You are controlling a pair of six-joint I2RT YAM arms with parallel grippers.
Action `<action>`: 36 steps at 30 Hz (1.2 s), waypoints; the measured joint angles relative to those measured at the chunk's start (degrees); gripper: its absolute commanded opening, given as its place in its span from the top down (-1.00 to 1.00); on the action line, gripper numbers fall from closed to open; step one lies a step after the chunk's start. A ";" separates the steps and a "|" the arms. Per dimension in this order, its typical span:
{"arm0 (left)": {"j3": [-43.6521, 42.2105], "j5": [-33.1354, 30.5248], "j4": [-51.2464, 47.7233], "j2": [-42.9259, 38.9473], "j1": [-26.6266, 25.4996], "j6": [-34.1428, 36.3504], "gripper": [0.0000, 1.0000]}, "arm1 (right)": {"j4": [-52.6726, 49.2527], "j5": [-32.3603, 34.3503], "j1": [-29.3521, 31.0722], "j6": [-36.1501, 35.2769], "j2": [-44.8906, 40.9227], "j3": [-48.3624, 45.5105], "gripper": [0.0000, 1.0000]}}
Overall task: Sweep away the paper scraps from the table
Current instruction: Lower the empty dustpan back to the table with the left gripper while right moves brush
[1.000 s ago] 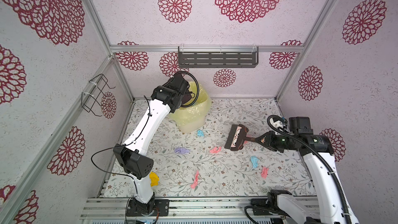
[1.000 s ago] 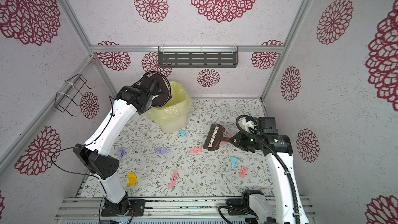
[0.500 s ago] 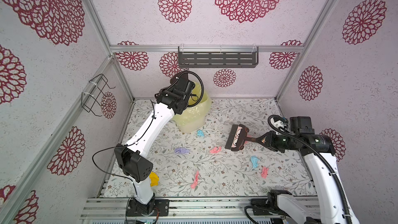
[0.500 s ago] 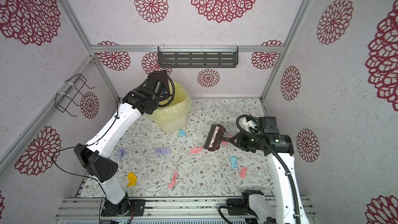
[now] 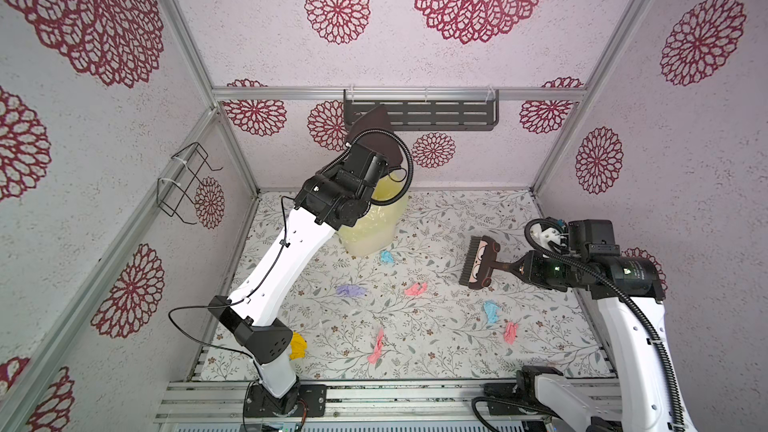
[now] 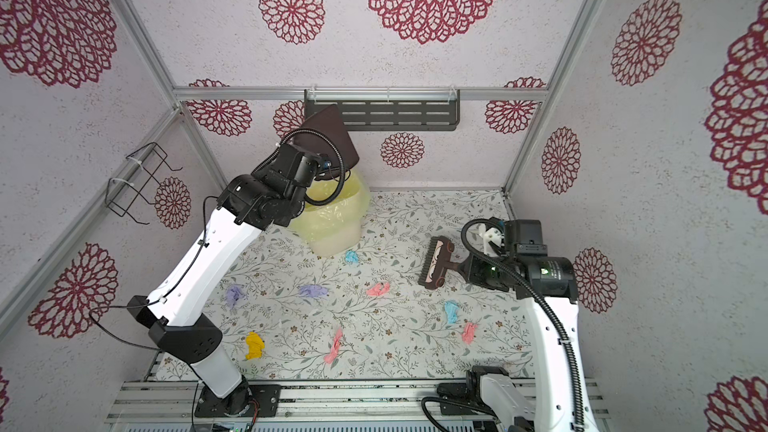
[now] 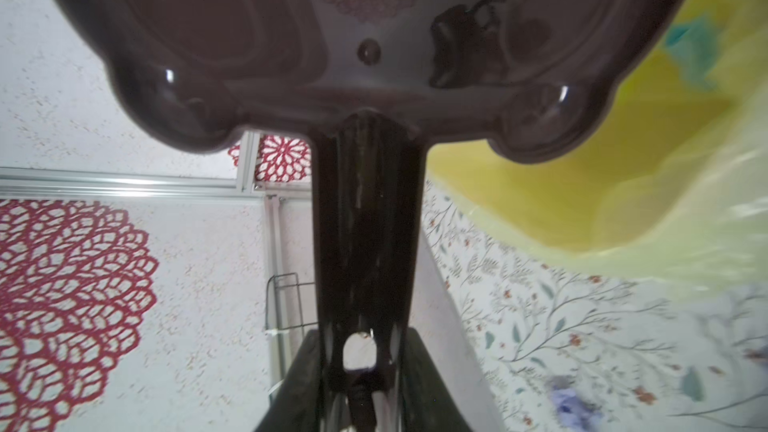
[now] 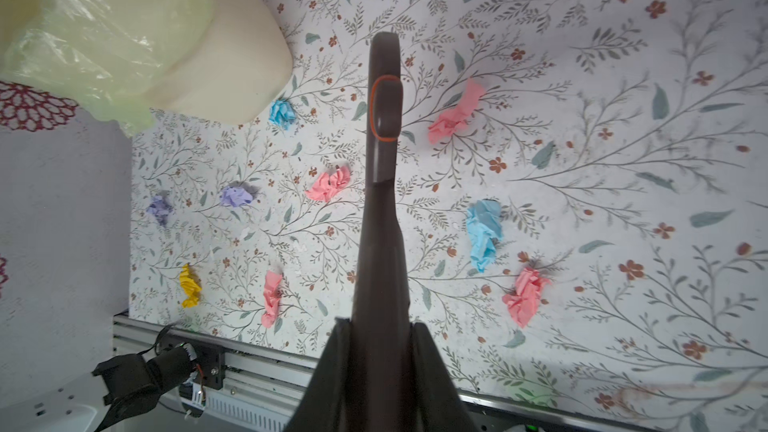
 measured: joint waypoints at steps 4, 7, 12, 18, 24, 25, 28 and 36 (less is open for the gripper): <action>0.22 7.08 -4.42 -1.70 -4.17 -8.63 1.00 | -1.11 7.50 0.00 -0.98 -0.31 0.72 1.00; -3.30 13.53 -5.97 -3.69 -5.90 -14.40 1.00 | -1.42 12.76 0.00 -1.33 -0.85 0.35 1.00; -12.90 24.41 -6.10 -6.25 -7.89 -22.56 1.00 | -1.38 18.49 -0.04 -1.42 -1.97 -2.05 1.00; -26.43 37.38 -3.56 -6.62 -11.72 -28.98 1.00 | -0.26 21.86 0.57 -1.20 -1.62 -5.11 1.00; -33.29 45.86 -2.93 -6.32 -14.27 -32.04 1.00 | 0.46 24.92 5.55 0.04 0.61 -6.95 1.00; -33.94 46.97 -2.93 -6.16 -14.73 -32.44 1.00 | 0.42 25.62 7.04 0.39 1.09 -7.10 1.00; -35.36 49.59 -2.84 -5.60 -16.17 -32.98 1.00 | 0.04 27.19 10.54 1.64 2.36 -7.32 1.00; -38.51 54.58 -3.04 -3.96 -18.84 -33.88 1.00 | -2.67 28.35 12.72 3.72 2.75 -7.32 1.00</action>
